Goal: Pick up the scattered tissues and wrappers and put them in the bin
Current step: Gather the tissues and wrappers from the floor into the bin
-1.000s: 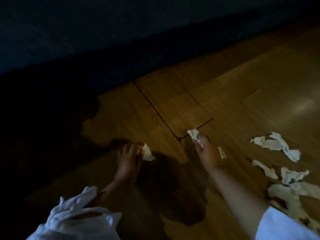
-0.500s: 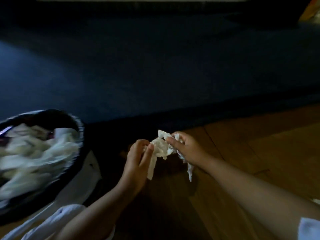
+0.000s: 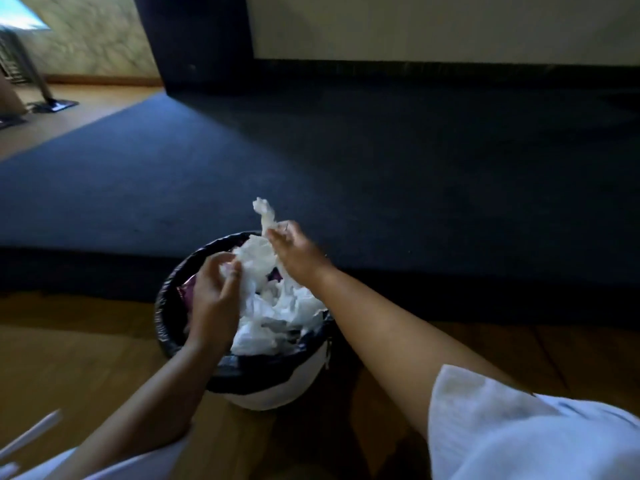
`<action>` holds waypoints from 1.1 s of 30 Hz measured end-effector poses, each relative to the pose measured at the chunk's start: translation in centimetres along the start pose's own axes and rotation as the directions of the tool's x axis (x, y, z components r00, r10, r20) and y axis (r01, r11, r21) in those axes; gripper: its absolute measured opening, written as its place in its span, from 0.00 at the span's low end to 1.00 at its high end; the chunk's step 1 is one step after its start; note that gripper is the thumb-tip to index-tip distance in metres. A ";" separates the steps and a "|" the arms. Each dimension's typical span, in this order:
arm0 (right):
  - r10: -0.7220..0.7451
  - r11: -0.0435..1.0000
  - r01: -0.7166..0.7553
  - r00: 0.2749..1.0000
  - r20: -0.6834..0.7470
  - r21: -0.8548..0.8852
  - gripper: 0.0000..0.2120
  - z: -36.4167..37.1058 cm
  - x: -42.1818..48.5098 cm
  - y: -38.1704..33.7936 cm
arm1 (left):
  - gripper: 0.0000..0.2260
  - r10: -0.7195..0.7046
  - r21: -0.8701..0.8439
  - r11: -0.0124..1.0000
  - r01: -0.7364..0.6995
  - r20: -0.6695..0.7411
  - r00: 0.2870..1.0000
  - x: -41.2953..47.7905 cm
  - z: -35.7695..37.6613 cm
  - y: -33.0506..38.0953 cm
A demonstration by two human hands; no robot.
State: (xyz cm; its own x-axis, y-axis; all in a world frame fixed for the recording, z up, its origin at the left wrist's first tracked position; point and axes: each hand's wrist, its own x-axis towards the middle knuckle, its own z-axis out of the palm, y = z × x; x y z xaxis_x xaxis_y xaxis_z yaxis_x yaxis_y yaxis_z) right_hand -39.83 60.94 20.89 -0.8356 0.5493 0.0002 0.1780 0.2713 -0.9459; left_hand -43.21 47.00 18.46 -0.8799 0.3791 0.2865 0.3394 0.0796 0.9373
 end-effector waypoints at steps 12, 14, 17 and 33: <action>0.099 0.973 -0.115 0.991 -0.088 -0.201 0.12 -5.3 -5.2 3.5 | 0.19 -0.101 0.351 0.936 0.004 0.260 0.960 -1.2 2.8 1.3; 0.105 0.968 -0.121 0.991 -0.083 -0.220 0.11 -8.5 -8.1 3.2 | 0.17 -0.037 0.302 0.950 -0.079 0.361 0.932 -2.2 5.6 3.4; 0.195 0.945 -0.220 0.973 -0.122 -0.243 0.12 -14.3 -13.6 2.9 | 0.16 0.022 0.227 0.957 -0.179 0.560 0.828 -5.0 10.8 6.6; 0.737 0.492 -0.858 0.320 -0.596 0.148 0.10 -34.0 -59.2 18.4 | 0.13 0.045 -0.119 0.905 -0.408 0.981 -0.187 -39.0 32.5 15.5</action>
State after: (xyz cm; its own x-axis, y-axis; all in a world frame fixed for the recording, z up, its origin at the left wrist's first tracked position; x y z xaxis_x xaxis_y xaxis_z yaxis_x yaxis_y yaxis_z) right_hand 30.60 60.32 14.56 0.1736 0.8464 -0.5035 0.7279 -0.4546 -0.5133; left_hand 7.19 63.44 15.39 0.5061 0.8373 -0.2067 0.6267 -0.1924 0.7551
